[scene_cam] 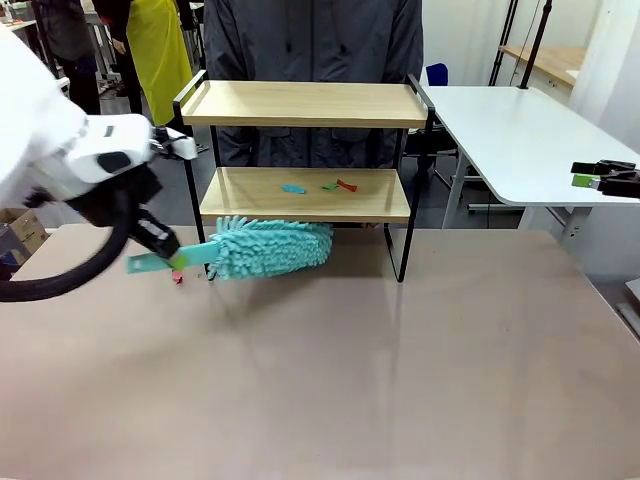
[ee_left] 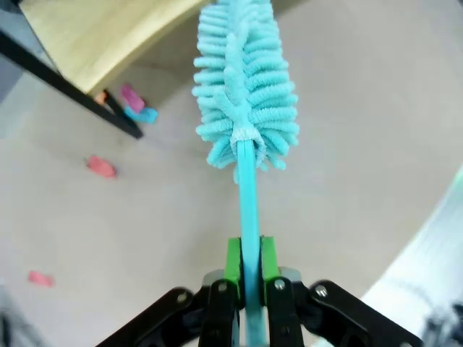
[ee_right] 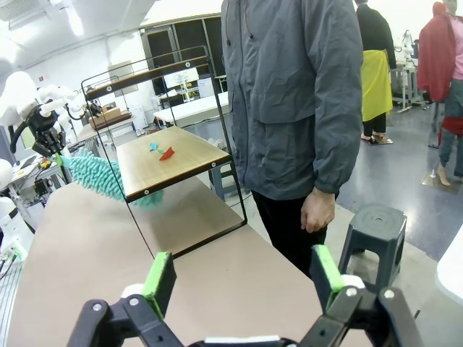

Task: Clean the shelf.
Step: Clean the specific section of the Shelf indicated by the human with the Duster.

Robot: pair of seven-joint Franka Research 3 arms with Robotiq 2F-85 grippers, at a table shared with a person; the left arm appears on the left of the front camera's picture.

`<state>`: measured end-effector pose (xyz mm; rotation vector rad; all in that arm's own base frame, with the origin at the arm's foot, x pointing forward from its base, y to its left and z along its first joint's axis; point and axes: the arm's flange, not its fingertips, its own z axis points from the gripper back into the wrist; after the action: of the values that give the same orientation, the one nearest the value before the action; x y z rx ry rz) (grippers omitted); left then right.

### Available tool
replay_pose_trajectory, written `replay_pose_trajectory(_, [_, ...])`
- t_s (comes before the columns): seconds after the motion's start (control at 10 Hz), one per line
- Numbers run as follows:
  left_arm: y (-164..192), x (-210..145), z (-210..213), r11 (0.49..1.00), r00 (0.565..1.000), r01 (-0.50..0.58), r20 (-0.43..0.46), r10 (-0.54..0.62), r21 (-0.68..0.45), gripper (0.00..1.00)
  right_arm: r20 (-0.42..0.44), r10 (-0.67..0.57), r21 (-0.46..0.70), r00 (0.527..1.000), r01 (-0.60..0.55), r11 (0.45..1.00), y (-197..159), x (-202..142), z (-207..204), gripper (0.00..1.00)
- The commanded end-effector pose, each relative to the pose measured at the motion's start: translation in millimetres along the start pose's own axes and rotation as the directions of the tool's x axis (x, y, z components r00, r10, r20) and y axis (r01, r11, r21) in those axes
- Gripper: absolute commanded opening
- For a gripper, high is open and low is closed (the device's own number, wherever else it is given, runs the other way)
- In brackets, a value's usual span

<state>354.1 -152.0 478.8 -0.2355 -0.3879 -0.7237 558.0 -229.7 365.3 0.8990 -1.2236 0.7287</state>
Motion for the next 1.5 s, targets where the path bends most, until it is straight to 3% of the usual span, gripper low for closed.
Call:
replay_pose_trajectory(0.0, [8.7,-32.1,36.0,0.982,0.980,0.188,-0.076,-0.186,0.024,0.13,0.003,0.005,-0.001,1.000,-0.005,1.000,2.0,3.5,-1.7,1.00])
replay_pose_trajectory(0.4, [12.6,-10.6,106.3,0.880,0.853,0.469,-0.297,-0.429,0.076,0.13,0.003,0.005,-0.001,1.000,-0.005,1.000,2.0,3.5,-1.7,1.00])
replay_pose_trajectory(0.6, [5.7,5.7,123.7,0.841,0.805,0.537,-0.341,-0.486,0.070,0.13,0.003,0.005,-0.001,1.000,-0.005,1.000,2.0,3.5,-1.7,1.00])
replay_pose_trajectory(0.9, [-17.3,17.4,157.9,0.840,0.800,0.536,-0.372,-0.471,0.088,0.13,0.003,0.005,-0.001,1.000,-0.005,1.000,2.0,3.5,-1.7,1.00])
replay_pose_trajectory(1.0, [-6.6,12.6,134.7,0.843,0.805,0.533,-0.354,-0.476,0.078,0.13,0.003,0.005,-0.001,1.000,-0.005,1.000,2.0,3.5,-1.7,1.00])
replay_pose_trajectory(1.4, [-6.6,12.6,134.7,0.843,0.805,0.533,-0.354,-0.476,0.078,0.13,0.003,0.005,-0.001,1.000,-0.005,1.000,2.0,3.5,-1.7,1.00])
